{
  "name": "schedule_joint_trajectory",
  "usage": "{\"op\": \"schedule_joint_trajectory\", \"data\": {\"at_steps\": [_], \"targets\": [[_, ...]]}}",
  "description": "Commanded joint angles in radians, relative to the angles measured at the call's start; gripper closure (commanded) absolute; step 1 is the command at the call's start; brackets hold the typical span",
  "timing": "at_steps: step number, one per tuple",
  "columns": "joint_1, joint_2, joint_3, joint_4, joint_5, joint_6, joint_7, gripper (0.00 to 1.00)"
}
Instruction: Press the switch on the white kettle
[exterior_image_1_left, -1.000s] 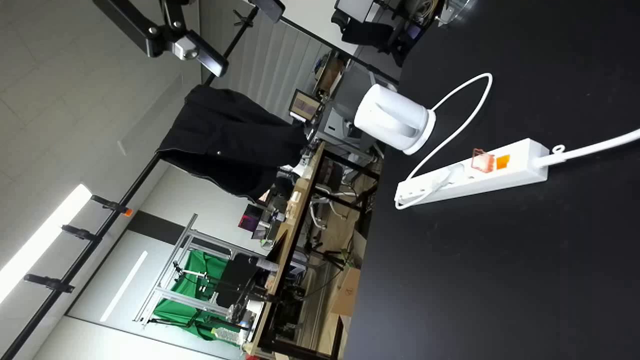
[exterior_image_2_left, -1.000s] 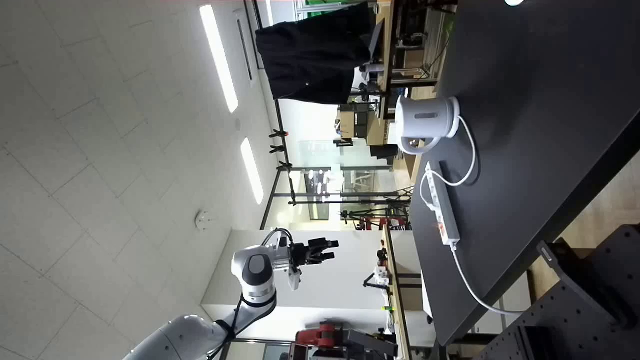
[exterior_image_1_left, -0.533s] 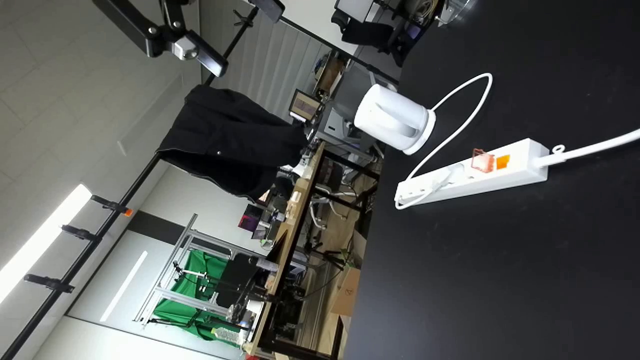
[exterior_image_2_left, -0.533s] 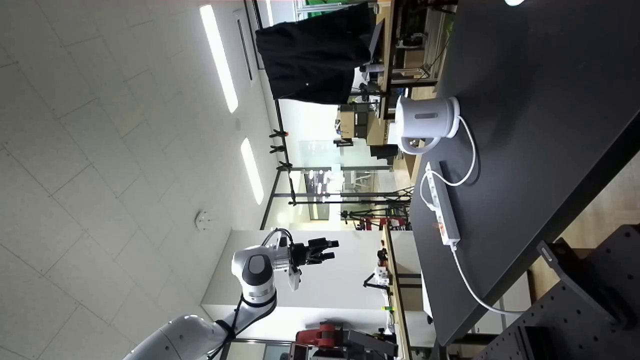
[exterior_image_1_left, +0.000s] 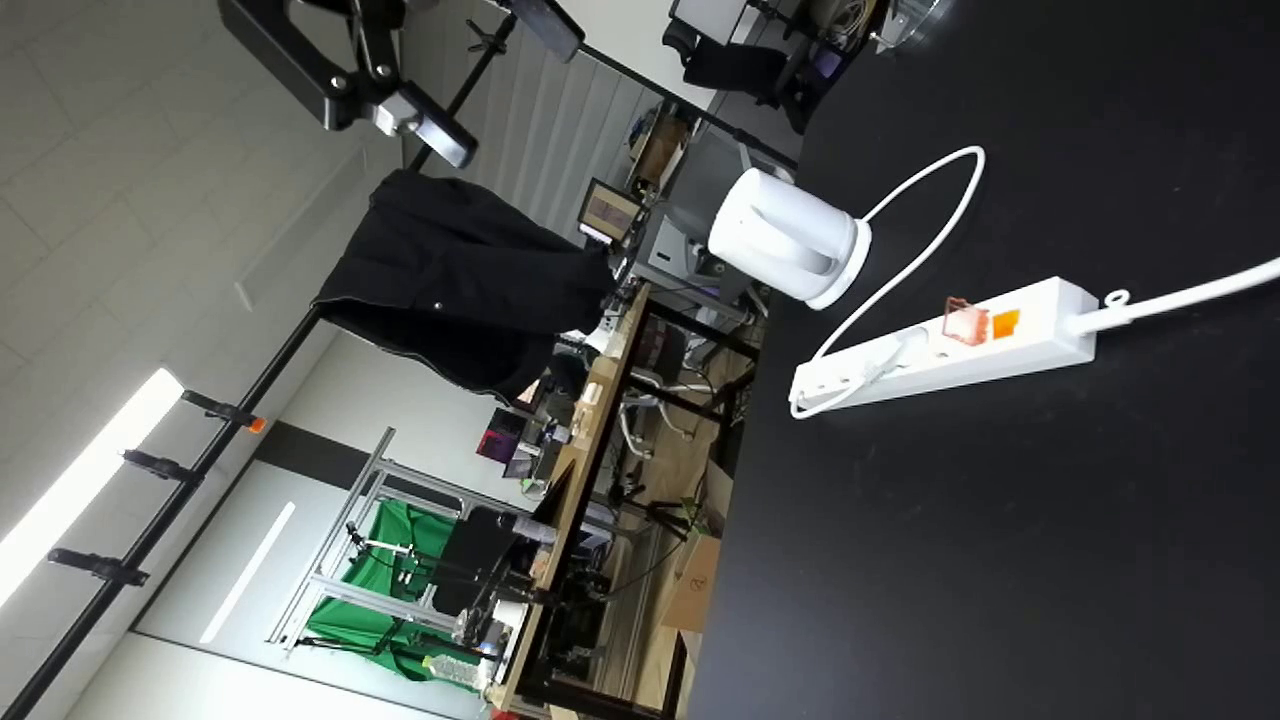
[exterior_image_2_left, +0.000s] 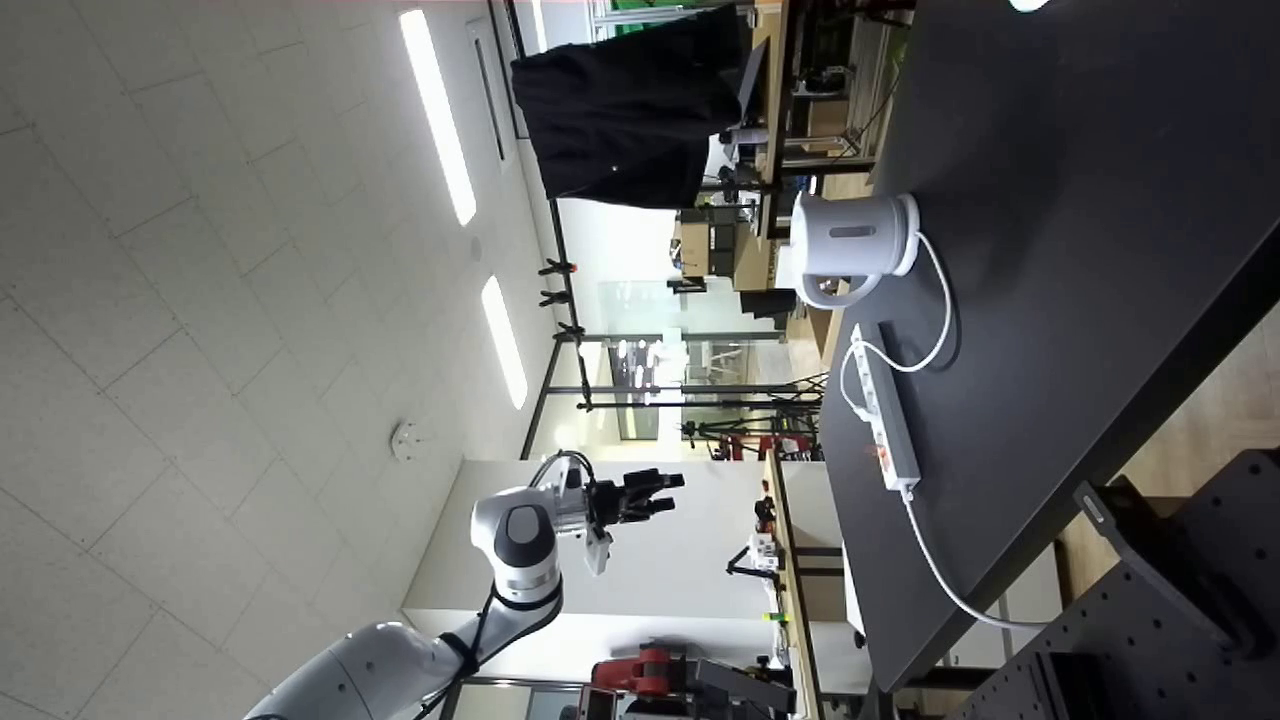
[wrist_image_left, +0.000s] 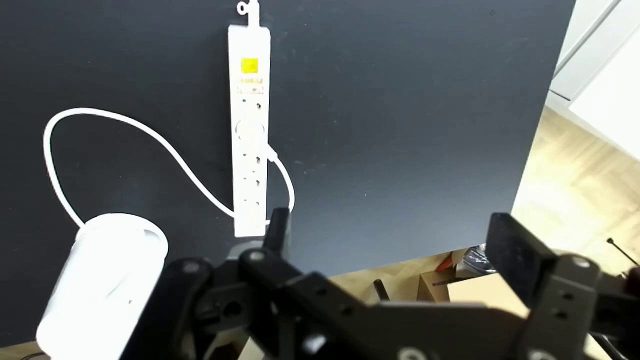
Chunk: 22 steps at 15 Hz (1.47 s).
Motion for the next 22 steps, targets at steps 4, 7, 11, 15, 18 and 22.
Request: {"op": "schedule_joint_trajectory", "data": {"at_steps": [4,7,11,15,18,22], "targets": [[-0.050,0.108,-0.038,-0.010,-0.116,0.184,0.040,0.09],[-0.106,0.164,-0.059,0.010,-0.265,0.245,0.102,0.40],[-0.185,0.235,-0.077,0.055,-0.443,0.248,0.222,0.69],[-0.218,0.310,-0.099,0.129,-0.506,0.172,0.271,0.97],[-0.148,0.284,-0.169,0.076,-0.471,0.222,0.201,0.93],[-0.131,0.282,-0.173,0.075,-0.471,0.222,0.202,0.99]]}}
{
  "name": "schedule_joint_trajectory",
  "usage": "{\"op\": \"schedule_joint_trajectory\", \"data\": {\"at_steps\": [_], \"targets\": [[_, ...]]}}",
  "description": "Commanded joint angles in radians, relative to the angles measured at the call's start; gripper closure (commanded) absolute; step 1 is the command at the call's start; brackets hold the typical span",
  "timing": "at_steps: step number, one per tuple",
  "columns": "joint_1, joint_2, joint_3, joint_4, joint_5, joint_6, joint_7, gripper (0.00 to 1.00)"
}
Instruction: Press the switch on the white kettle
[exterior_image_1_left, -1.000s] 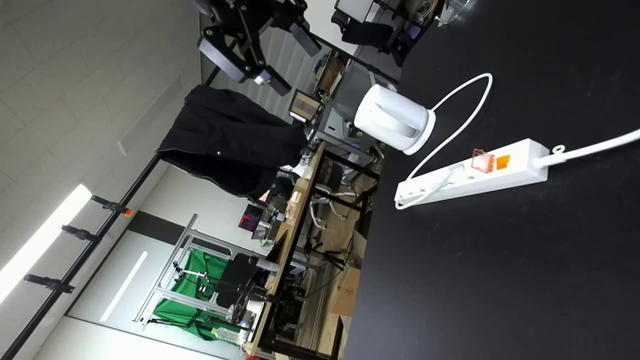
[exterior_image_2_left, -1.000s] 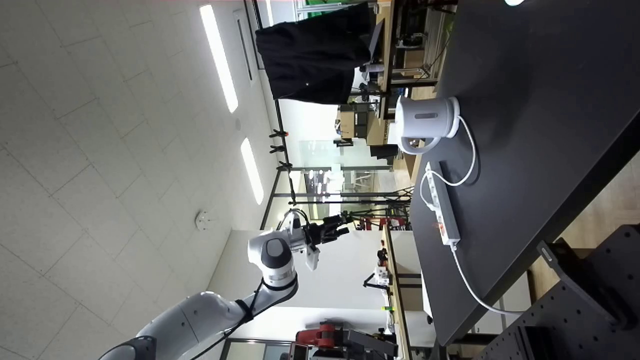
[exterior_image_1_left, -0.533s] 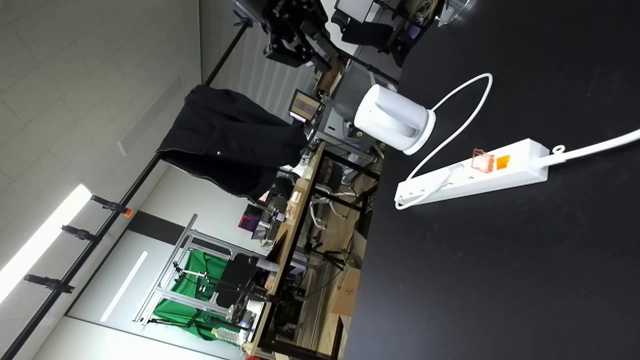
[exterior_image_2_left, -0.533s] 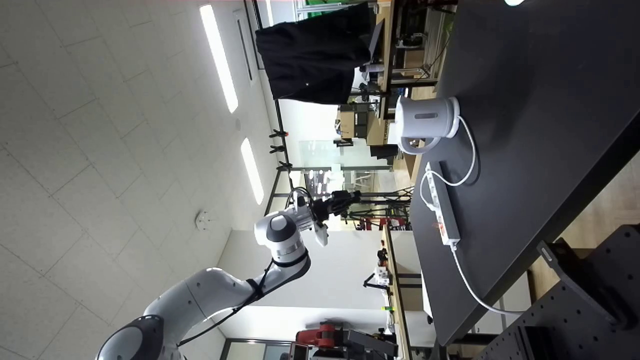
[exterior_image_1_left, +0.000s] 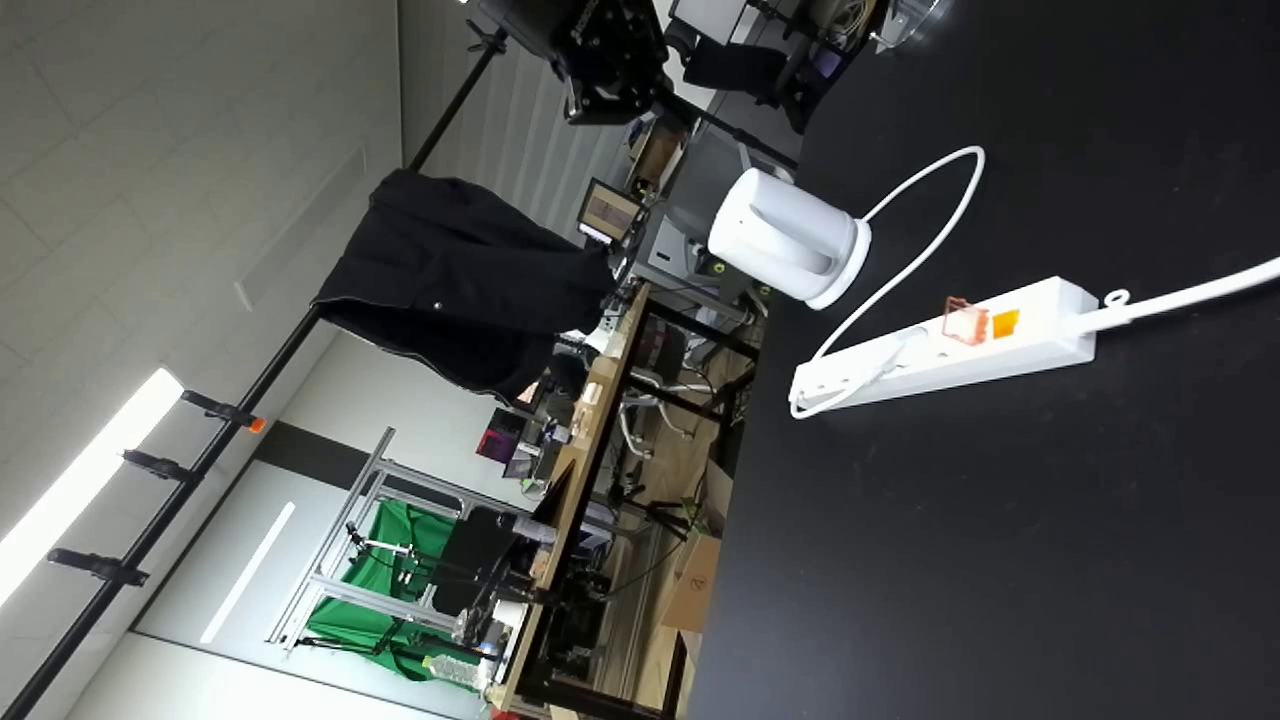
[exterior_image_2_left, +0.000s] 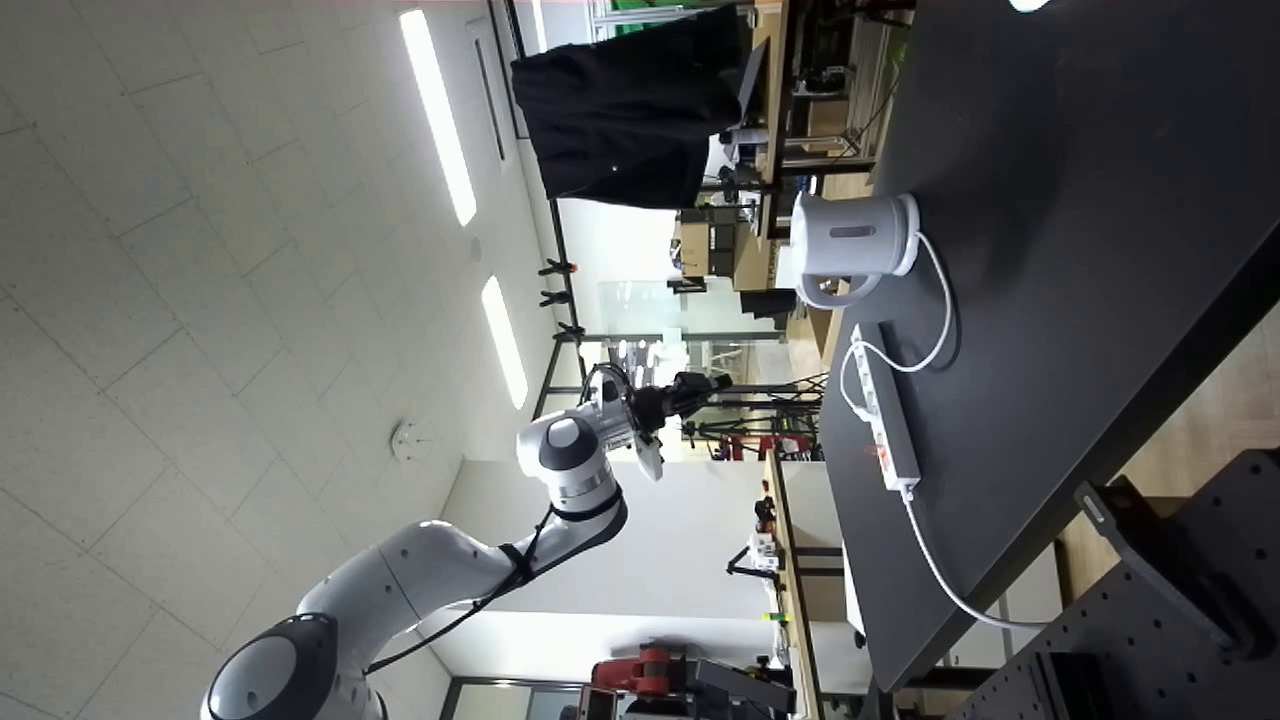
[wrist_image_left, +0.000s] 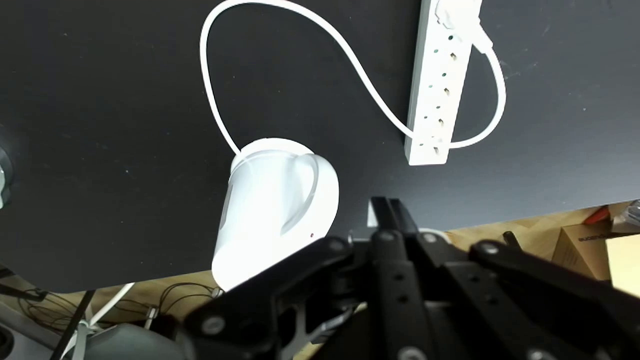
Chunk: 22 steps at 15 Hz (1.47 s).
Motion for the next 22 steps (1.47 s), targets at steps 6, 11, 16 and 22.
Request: {"op": "schedule_joint_trajectory", "data": {"at_steps": [6,11,16,22], "targets": [[0.041,-0.001,-0.043,0.000,0.008,-0.001,-0.008,0.99],[0.042,0.012,-0.051,0.013,-0.010,0.011,0.006,1.00],[0.007,0.129,-0.088,0.117,-0.127,0.104,0.114,1.00],[0.014,0.294,-0.140,0.280,-0.098,0.113,0.148,1.00]]}}
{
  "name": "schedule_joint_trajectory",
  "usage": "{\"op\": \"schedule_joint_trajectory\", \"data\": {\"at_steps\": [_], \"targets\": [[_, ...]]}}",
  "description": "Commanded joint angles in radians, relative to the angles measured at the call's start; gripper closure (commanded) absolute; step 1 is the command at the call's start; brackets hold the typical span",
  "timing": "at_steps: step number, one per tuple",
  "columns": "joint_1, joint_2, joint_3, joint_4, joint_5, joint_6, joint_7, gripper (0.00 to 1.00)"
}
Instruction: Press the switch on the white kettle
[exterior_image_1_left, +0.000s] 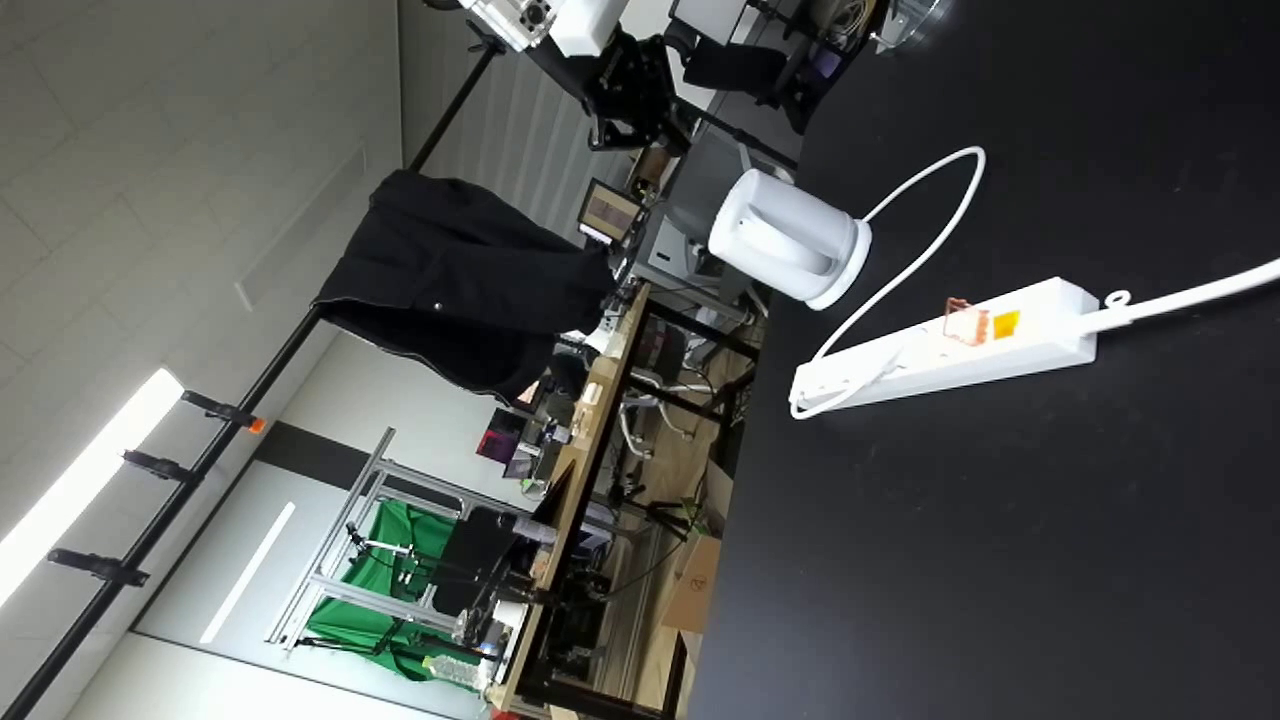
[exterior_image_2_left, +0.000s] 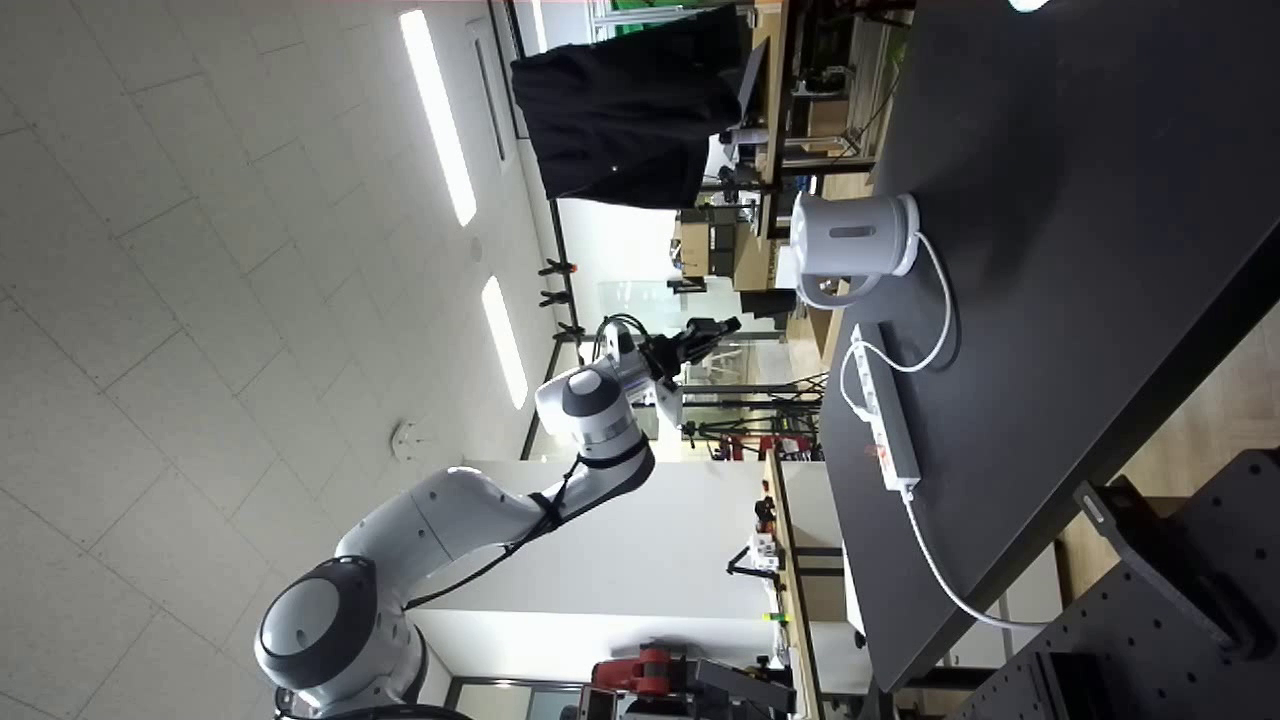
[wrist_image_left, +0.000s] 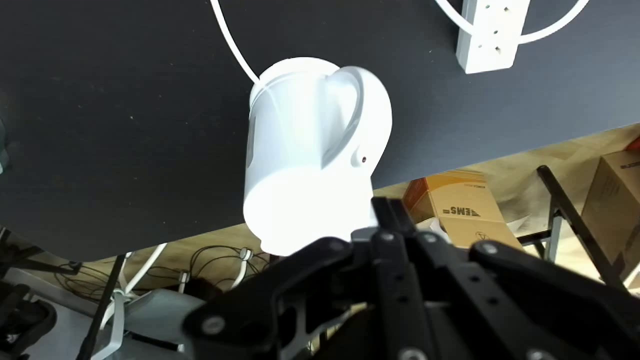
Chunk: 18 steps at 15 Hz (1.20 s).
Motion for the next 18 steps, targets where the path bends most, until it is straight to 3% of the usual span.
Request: {"op": "schedule_joint_trajectory", "data": {"at_steps": [1,2,3,5,10,18], "targets": [[-0.001,0.115,-0.001,0.148,0.057,-0.070,0.034,1.00],[-0.005,0.139,0.006,0.185,0.092,-0.105,0.030,1.00],[0.061,0.158,-0.060,0.215,0.174,-0.129,-0.011,1.00],[0.090,0.195,-0.093,0.275,0.228,-0.174,0.003,1.00],[0.178,0.277,-0.191,0.373,0.229,-0.236,0.055,1.00],[0.209,0.362,-0.215,0.466,0.244,-0.325,0.063,1.00]]}}
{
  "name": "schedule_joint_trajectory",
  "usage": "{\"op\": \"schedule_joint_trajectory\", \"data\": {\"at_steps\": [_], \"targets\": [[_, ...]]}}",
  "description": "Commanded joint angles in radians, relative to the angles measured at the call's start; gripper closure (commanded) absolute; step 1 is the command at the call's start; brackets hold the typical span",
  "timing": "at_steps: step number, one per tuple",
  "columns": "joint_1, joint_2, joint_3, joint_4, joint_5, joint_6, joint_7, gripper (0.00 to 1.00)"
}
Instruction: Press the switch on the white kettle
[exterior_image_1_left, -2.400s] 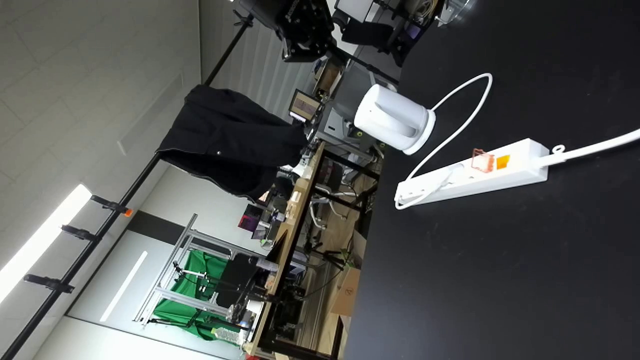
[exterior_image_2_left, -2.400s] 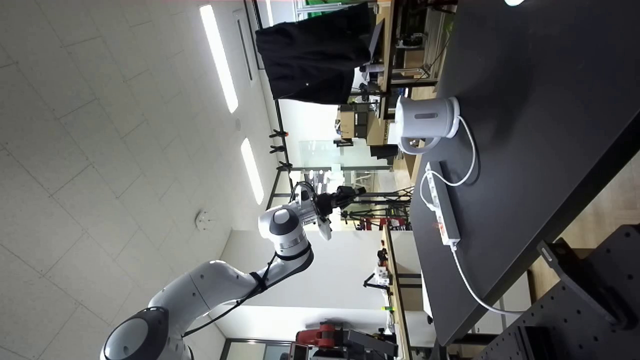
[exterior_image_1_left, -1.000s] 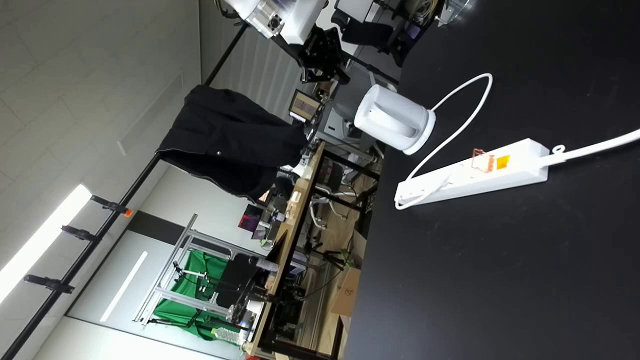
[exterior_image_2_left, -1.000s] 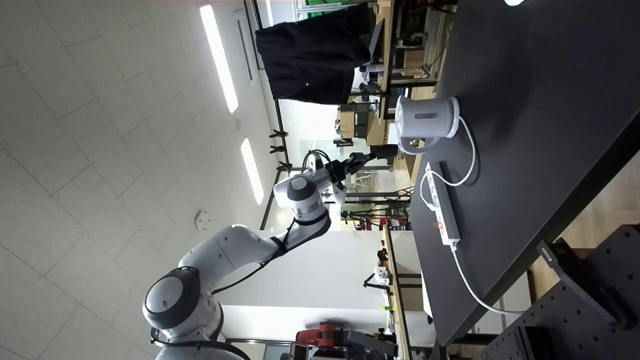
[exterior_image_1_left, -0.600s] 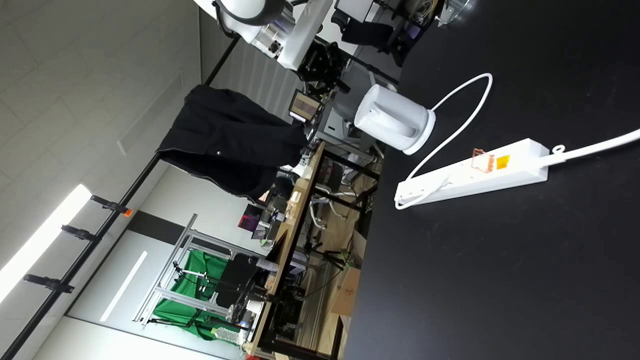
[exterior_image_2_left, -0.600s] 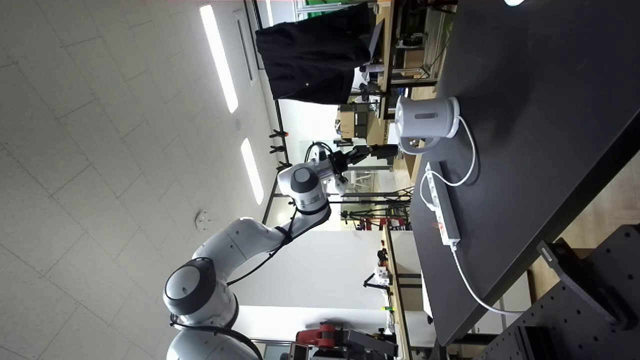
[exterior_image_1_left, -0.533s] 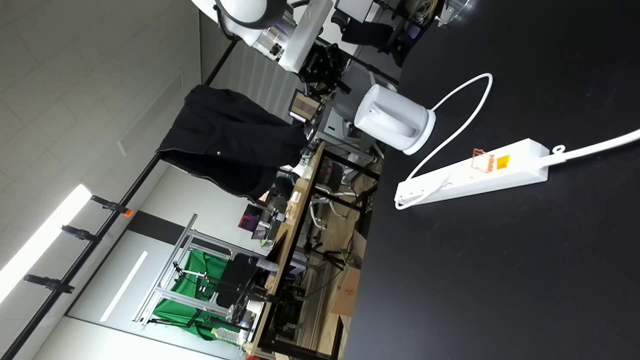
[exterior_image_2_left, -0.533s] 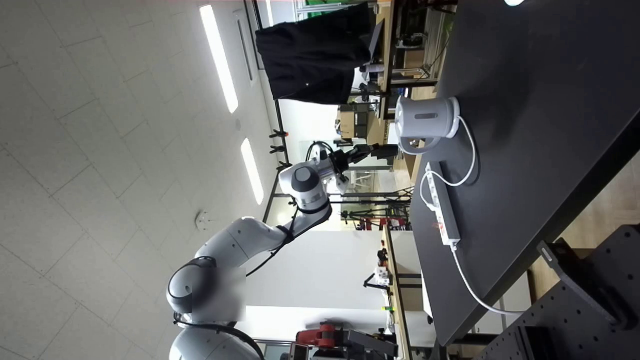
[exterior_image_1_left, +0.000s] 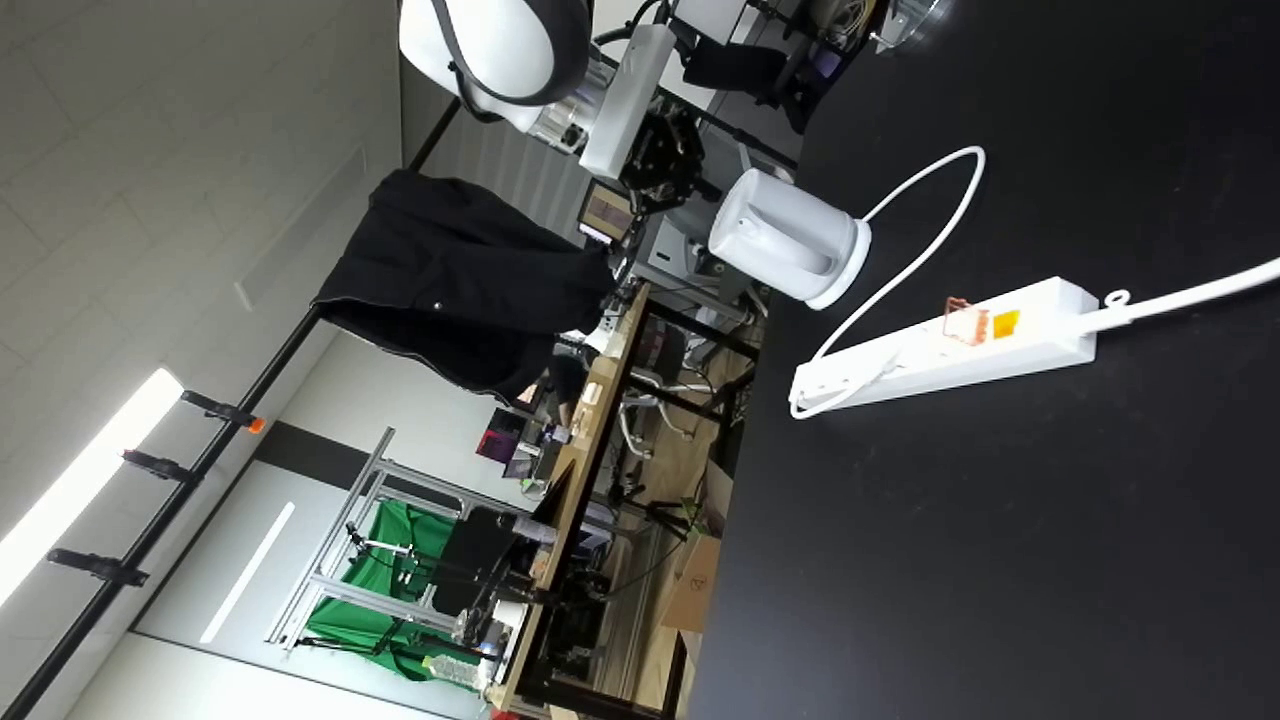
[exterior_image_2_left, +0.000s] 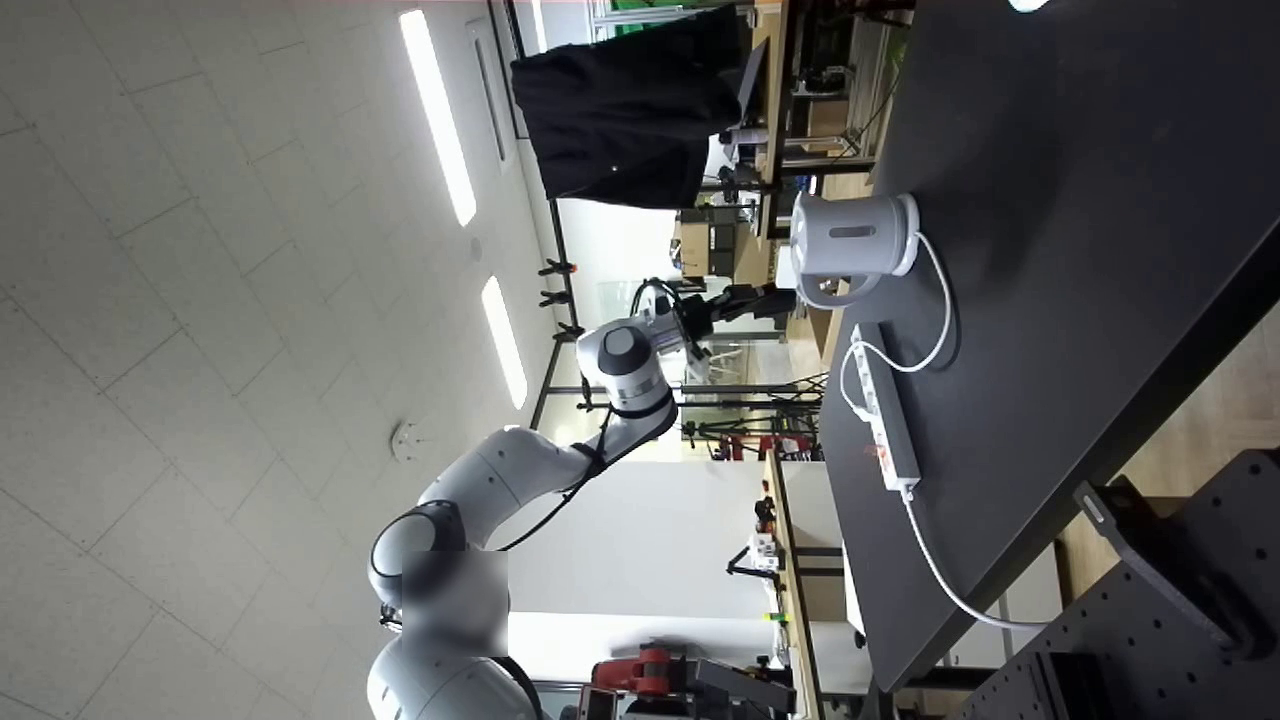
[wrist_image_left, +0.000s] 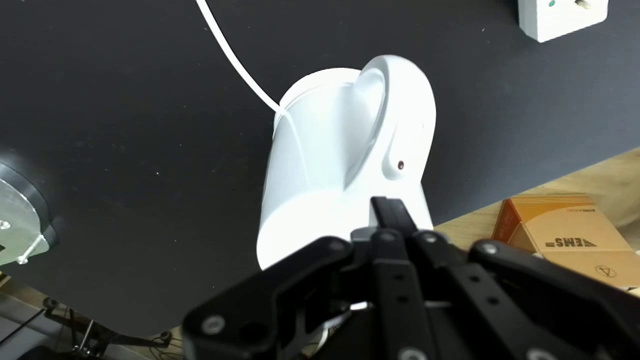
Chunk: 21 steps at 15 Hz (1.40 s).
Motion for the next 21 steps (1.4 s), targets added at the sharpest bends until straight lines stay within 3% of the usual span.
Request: {"op": "schedule_joint_trajectory", "data": {"at_steps": [1,21], "targets": [[0.013,0.041,-0.014,0.067,0.015,-0.050,0.031,1.00],[0.020,0.120,-0.018,0.113,0.064,-0.031,0.036,1.00]]}}
